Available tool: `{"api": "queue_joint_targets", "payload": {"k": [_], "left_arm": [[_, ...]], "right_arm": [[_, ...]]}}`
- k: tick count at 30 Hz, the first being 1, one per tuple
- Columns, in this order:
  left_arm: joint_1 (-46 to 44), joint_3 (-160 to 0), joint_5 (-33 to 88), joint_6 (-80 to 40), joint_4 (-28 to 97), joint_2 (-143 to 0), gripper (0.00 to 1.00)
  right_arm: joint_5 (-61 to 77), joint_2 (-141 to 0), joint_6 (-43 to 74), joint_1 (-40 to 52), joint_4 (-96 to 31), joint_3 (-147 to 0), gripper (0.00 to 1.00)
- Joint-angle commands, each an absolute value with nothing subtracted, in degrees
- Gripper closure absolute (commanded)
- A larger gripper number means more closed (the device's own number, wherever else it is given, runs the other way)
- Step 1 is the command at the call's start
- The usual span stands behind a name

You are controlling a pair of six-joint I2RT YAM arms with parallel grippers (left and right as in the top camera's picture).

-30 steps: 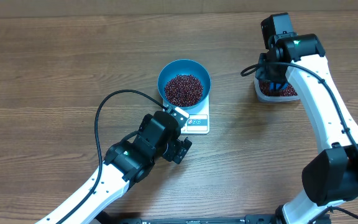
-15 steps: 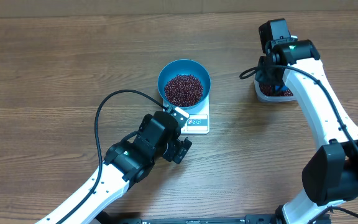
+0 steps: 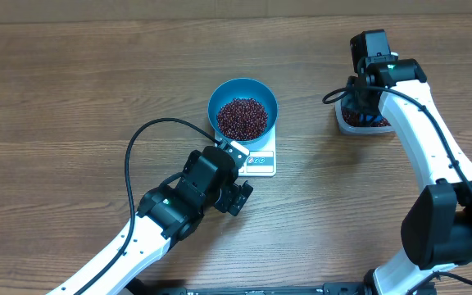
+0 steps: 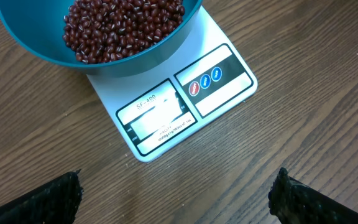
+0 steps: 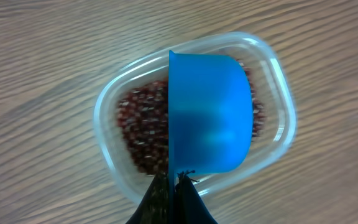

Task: Scoop item into bowl and weigh 150g on scale
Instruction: 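Move the empty scoop with the right gripper back to the bean tub, then dip the blue scoop into the bean tub and scoop beans, right gripper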

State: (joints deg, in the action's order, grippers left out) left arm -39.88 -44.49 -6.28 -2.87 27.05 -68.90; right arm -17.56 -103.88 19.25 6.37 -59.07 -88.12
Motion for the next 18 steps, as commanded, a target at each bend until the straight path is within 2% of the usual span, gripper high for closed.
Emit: {"api": "queue_joint_targets", "payload": {"k": [1, 18], "left_arm": [[-39.8, -44.0, -7.0, -3.2, 27.0, -69.3, 0.00], [-39.8, -44.0, -7.0, -3.2, 27.0, -69.3, 0.00]], "right_arm": [[-12.7, -104.0, 19.0, 6.3, -58.1, -87.7, 0.96], [-3.8, -104.0, 17.8, 6.0, -56.6, -87.7, 0.96]]}}
